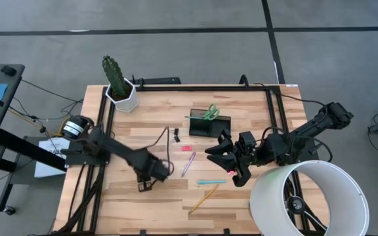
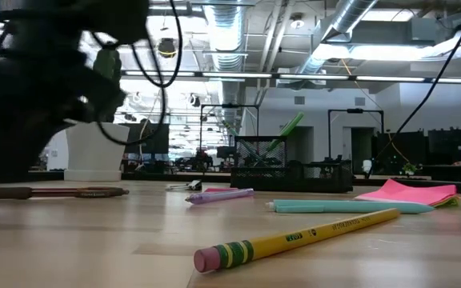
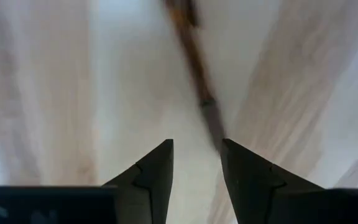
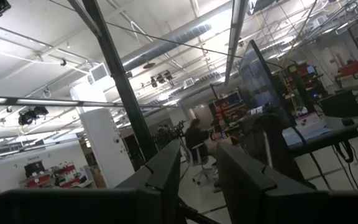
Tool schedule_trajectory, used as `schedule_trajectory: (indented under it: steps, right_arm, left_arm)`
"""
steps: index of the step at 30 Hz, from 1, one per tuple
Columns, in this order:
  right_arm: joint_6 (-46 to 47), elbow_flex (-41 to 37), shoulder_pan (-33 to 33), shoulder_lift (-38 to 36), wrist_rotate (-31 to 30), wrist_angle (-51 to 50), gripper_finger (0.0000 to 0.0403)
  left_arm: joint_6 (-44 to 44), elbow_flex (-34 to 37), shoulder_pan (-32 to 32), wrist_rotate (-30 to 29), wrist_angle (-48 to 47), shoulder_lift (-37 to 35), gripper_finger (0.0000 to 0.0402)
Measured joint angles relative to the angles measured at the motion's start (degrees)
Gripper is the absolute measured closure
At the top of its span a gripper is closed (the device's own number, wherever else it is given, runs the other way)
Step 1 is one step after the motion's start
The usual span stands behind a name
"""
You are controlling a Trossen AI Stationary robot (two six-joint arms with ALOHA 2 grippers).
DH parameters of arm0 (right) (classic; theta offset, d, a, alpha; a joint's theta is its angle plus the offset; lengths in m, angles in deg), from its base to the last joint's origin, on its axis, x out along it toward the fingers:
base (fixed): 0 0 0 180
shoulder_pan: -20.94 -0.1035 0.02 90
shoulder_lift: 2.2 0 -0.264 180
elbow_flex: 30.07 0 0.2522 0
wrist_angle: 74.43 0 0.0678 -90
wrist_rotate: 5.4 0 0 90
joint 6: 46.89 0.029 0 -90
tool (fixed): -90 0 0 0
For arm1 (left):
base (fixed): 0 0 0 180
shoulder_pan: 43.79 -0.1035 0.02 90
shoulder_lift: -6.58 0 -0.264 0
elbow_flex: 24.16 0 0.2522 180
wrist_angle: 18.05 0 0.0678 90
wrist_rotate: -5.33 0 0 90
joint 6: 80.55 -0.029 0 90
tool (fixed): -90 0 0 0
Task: Pick and place office supplies into organizer
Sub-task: Put the brown pen into the black desk organizer
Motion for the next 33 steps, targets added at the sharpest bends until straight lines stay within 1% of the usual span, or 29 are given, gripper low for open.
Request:
schedule_trajectory:
  steps: [4,6,8,11,13,16,20,22,25,28,31,33]
  right_arm:
    - [0.0,0.0,0.0,0.0,0.0,-0.02,0.0305]
    - [0.0,0.0,0.1,0.0,0.0,-0.01,0.0305]
    - [0.0,0.0,0.11,0.0,0.0,-0.02,0.0305]
    - [0.0,0.0,0.11,0.0,0.0,-0.08,0.0305]
    - [0.0,0.0,0.11,0.0,0.0,-0.13,0.0305]
    - [0.0,0.0,0.11,0.0,0.0,-0.16,0.0305]
    - [0.02,0.0,0.11,0.0,0.0,-0.17,0.0305]
    - [0.02,0.0,0.09,0.0,0.0,-0.17,0.0305]
    - [0.02,0.0,0.07,0.0,0.0,-0.15,0.0305]
    - [0.04,0.0,0.07,0.0,0.01,0.03,0.0305]
    - [0.08,0.0,-0.03,0.0,0.01,0.08,0.0305]
    - [1.3,0.0,-0.04,0.0,0.13,0.08,0.0305]
  left_arm:
    - [3.87,3.02,3.1,-2.23,5.09,-0.02,0.0276]
    - [5.91,4.4,3.86,-2.66,9.03,-0.15,0.0276]
    - [7.75,5.25,4.25,-2.83,10.5,-0.44,0.0276]
    - [8.29,6.3,4.46,-4.02,11.21,-0.51,0.0276]
    - [7.47,7.45,4.36,-3.51,12.39,-0.64,0.0281]
    - [6.39,9.46,4.14,-1.48,15.26,-1.08,0.0305]
    - [4.59,9.39,3.86,-1.03,16.05,-1.13,0.0369]
    - [4.18,7.92,3.44,-1.04,14.32,-0.59,0.0386]
    - [2.29,4.06,2.72,-0.8,10.11,0.2,0.0382]
    - [-1.45,-1.4,2.14,-3.07,4.05,0.36,0.0383]
    - [-5.44,-7.84,1.55,-8.2,-3.73,0.24,0.0392]
    - [-8.77,-12.74,1.1,-13.91,-10.39,0.25,0.0392]
